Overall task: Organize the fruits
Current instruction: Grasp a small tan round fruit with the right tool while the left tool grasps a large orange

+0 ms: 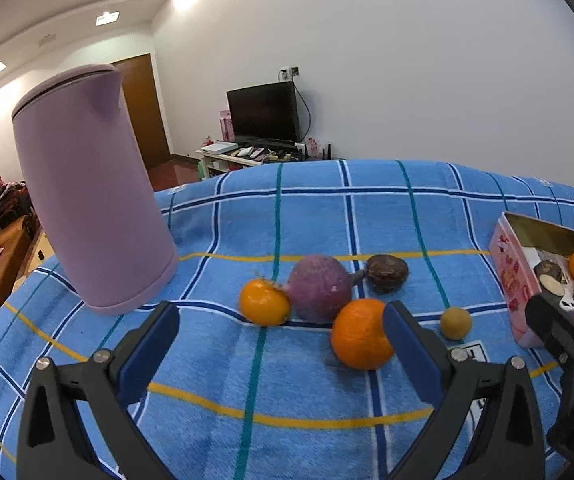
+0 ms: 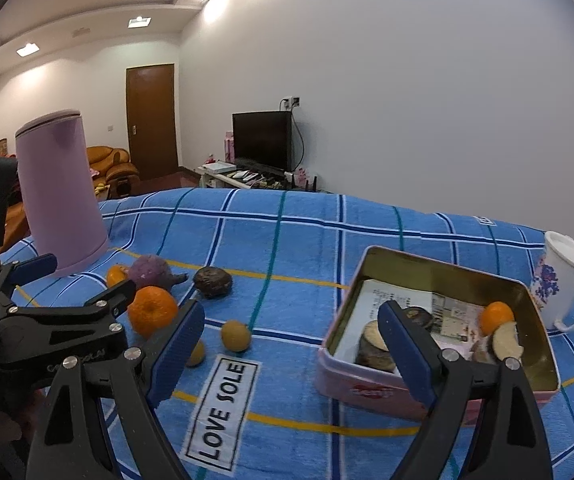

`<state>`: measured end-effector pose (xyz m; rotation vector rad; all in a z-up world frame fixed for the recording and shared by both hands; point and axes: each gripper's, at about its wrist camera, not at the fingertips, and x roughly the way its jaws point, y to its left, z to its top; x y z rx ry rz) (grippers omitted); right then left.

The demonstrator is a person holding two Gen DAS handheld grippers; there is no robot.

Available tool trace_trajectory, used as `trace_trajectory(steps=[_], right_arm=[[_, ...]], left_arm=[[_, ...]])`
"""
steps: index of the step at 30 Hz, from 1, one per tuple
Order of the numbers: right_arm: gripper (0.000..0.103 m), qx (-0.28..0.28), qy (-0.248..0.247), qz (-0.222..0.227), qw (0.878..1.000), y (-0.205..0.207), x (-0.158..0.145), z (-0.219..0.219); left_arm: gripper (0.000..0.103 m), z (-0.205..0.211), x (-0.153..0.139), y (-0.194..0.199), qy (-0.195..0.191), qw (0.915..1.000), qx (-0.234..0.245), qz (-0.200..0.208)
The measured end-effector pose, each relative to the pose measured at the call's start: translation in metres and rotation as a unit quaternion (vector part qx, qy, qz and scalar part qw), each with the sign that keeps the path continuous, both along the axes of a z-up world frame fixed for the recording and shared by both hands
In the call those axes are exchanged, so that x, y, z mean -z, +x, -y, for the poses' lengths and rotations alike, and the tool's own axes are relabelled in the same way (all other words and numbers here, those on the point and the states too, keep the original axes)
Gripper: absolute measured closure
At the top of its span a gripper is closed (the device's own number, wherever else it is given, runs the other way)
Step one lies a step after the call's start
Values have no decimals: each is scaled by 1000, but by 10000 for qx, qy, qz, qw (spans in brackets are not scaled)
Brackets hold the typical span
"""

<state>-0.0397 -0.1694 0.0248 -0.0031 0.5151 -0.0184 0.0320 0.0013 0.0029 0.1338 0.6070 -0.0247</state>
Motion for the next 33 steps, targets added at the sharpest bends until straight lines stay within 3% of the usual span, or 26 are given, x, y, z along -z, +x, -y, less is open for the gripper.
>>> trace_trajectory(steps=[7,11,16,22,26,28,33], right_arm=[[13,-123,63,-188,9997,8,3,-8],[14,-268,-24,-272,9993,12,4,-16],[32,-427,-193,-496,9977,18,9,-25],[36,-860,-67,-1074,9905,34,23,-37],[37,-1065,-48,-1420,9841,46,33,-47],[53,-1068,-108,-1618,9810,52,39,-52],[59,-1252,81,-1692,9776,52,41,-51]], left_arm=[[0,-12,2,5,-203,9997,-52,-113],[0,-17,2,7,-94,9997,-142,-152],[0,-36,-2,15,109,9990,-394,-188],[1,-59,-5,22,-10,9972,-708,-236],[3,-59,-2,23,-83,9978,-577,-305],[3,-55,-1,23,-29,9983,-492,-327],[3,-52,-1,23,-126,9983,-405,-397]])
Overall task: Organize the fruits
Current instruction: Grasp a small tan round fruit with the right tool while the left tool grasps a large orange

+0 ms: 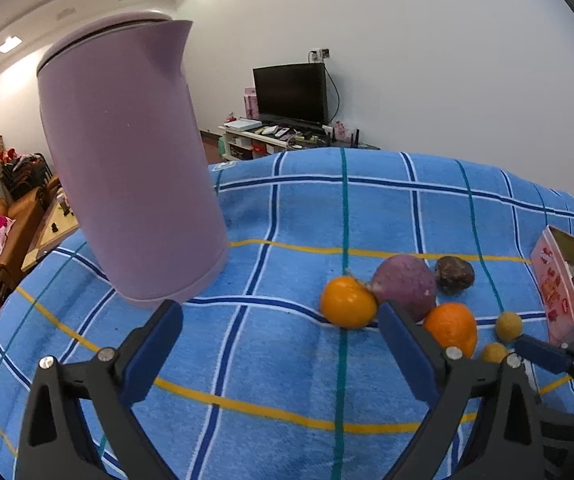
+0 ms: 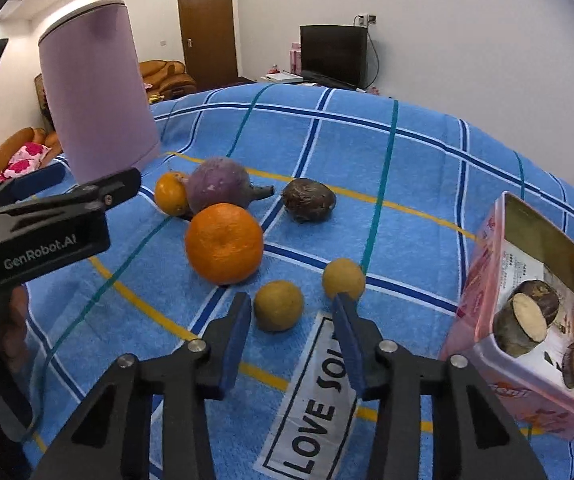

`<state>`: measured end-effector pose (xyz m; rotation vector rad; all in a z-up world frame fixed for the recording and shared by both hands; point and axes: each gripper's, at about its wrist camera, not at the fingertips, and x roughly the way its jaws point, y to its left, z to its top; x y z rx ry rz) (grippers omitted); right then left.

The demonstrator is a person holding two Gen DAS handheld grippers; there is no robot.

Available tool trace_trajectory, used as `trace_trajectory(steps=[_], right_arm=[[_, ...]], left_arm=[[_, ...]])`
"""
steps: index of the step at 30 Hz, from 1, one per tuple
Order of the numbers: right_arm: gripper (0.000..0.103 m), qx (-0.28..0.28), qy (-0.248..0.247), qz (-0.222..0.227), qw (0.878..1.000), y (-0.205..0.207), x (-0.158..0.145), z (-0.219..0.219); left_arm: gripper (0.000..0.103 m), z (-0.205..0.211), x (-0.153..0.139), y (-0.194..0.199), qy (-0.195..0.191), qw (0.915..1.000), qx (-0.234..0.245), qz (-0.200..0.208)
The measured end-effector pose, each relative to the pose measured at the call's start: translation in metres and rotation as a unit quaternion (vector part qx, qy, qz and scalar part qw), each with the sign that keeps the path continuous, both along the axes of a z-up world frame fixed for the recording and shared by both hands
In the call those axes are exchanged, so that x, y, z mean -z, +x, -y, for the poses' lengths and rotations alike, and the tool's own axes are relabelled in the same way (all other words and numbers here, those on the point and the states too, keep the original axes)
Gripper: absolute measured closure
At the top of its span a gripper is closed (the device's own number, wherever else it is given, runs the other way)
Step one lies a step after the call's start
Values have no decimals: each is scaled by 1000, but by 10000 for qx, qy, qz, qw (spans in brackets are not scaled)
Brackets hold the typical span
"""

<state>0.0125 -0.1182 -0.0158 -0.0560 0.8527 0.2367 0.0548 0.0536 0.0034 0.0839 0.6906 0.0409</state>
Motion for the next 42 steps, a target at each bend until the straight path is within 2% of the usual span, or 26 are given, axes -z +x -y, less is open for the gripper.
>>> trace_trajectory(steps=[4,8,9,12,16,22,26,29,32,36,42], right_arm=[[59,-131,203,-302,9992,7,8,-3],[59,-152,210,-314,9992,13,9,-8],[60,-170,191,-317,9992,14,9,-10],[74,-198,93,-293,9993,13,9,-14],[74,-203,87,-236,9995,13,8,-14],[74,-59,56,461,9989,-11,-10,-9],[74,146,-120,1039,9944,-34,-23,-1],[74,324,-271,1322,9903,-44,-28,4],[74,491,-293,1446,9878,-47,-32,15],[74,660,-295,1508,9859,-47,-36,25],[74,829,-183,1466,9856,-47,-36,37]], left_arm=[[3,3,0,0,-44,10000,72,-36],[3,9,0,-1,-22,9998,188,-16],[3,10,0,-2,-5,9998,213,2],[3,15,0,-3,45,9995,303,44],[3,19,0,-6,57,9991,400,92],[3,21,-1,-8,-50,9985,524,171],[3,25,-1,-11,-292,9967,734,167],[7,34,3,-14,-307,9953,913,124],[9,45,6,-16,-279,9936,1094,-1],[9,54,7,-19,-282,9935,1102,-22],[15,74,16,-13,-182,9918,1203,-403]])
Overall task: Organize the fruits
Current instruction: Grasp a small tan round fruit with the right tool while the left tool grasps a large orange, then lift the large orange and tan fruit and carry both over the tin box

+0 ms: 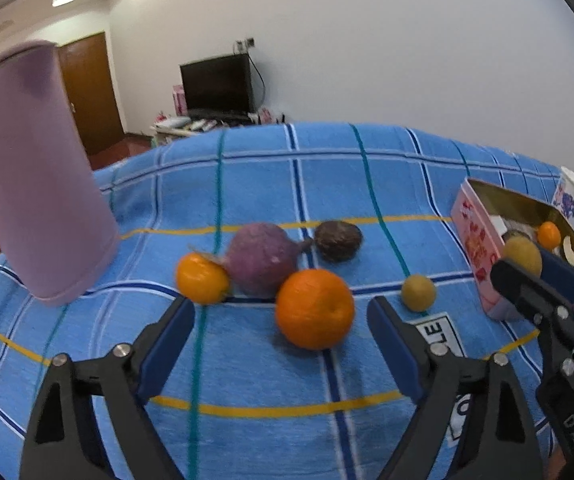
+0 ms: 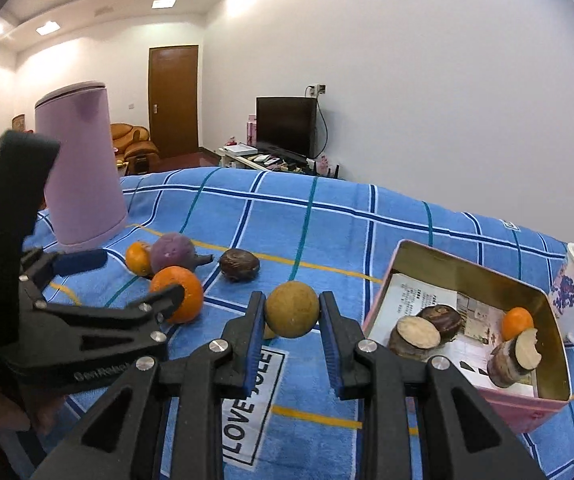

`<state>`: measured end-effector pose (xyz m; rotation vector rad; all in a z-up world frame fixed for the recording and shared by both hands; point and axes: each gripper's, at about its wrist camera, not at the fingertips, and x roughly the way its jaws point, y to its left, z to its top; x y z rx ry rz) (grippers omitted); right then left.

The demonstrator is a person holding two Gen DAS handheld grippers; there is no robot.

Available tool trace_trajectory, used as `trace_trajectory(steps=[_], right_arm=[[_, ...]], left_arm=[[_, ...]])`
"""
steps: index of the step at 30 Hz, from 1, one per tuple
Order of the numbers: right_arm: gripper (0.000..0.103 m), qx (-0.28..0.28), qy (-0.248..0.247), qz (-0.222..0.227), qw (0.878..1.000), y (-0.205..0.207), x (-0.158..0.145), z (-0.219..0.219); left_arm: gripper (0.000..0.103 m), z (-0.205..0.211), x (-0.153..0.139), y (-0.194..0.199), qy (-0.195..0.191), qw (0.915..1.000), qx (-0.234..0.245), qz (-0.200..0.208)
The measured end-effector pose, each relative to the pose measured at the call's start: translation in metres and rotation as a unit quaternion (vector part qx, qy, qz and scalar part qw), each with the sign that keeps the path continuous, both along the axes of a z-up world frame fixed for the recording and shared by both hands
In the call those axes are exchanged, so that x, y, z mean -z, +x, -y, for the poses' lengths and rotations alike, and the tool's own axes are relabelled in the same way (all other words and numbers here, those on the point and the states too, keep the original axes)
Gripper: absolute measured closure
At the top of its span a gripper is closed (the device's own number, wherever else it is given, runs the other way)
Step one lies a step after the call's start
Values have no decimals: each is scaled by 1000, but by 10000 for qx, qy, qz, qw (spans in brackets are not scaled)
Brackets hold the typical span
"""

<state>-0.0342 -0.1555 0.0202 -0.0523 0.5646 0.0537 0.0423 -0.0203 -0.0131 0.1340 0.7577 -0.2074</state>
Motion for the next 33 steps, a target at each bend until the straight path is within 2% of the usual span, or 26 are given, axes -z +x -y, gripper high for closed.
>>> trace_trajectory(steps=[8,12,18,23,27,33], right_arm=[[74,-19,116,30,9999,-4,-2,4],[74,-21,199,-14,9998,-2,-2,7],[74,7,280,-32,9996,0,-2,12],[74,33,230,-15,9997,0,-1,10],[74,72,149,44,9999,-1,-1,9],[74,132,39,257,9996,-7,-5,8]], left_arm=[[27,15,25,26,-132,9956,-142,-922],[28,27,27,31,35,9957,-164,-907],[53,32,24,31,-24,9965,-106,-830],[55,27,20,30,-245,9964,-28,-815],[55,24,11,18,-314,9981,42,-536],[55,17,-11,-15,-285,9985,-108,461]])
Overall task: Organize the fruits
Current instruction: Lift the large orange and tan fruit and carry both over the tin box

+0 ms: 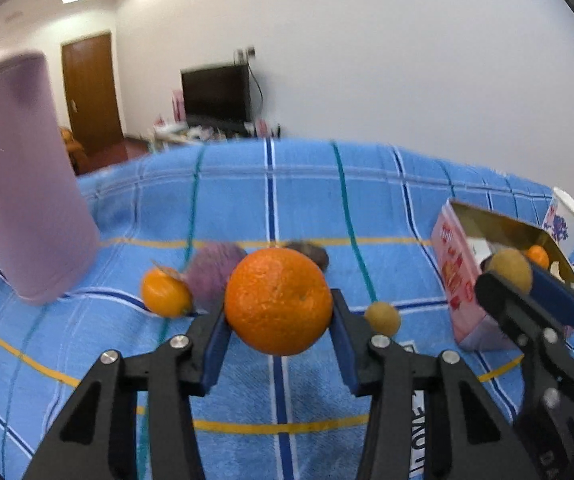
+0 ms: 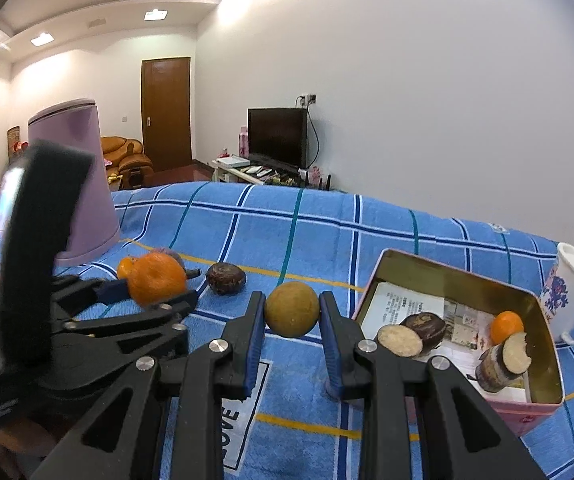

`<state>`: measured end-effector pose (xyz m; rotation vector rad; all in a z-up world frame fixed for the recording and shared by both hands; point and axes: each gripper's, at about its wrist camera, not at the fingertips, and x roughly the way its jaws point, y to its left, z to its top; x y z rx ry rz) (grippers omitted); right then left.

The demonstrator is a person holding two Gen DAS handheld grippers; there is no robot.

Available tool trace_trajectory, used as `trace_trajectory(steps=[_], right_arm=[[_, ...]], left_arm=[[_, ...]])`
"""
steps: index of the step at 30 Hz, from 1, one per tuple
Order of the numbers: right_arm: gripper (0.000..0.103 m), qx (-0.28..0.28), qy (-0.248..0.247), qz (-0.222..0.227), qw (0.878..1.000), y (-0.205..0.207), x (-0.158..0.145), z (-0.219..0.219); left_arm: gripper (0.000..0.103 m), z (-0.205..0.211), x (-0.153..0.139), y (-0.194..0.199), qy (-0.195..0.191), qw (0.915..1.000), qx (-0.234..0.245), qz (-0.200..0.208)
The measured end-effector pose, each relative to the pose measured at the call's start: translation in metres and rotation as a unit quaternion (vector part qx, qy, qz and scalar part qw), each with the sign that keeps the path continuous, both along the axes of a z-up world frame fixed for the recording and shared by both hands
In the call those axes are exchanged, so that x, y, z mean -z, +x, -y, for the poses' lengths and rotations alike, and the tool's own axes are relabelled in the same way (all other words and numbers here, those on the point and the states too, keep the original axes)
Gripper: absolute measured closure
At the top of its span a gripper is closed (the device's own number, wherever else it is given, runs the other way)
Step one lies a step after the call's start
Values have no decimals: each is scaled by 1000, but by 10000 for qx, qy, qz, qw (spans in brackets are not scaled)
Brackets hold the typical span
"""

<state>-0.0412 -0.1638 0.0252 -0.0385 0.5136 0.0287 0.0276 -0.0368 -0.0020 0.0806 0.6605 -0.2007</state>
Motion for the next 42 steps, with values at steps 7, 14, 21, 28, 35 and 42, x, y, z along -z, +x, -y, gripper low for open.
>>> trace_trajectory(steps=[7,14,21,28,35,42], right_arm=[[74,21,-104,151,9998,-4,-4,-2],[74,-36,-108,189,9998,-7,-5,-4],[74,-179,-132,154,9996,-9,-4,-6],[74,-182,-177,150,9996,-13,-4,-1],[74,-57,-191,166,9997,-20,-5,12],[74,77,-187,169,9997,-25,-6,25]], left_arm=[[55,-4,-11,-12,7,9988,-223,433],[55,-8,-15,-19,16,9973,-359,633],[55,-8,-14,-24,21,9965,-453,700],[55,-6,-14,-29,-7,9968,-459,662],[55,4,-13,-34,-13,9977,-336,589],[55,14,-11,-36,-32,9984,-249,512]])
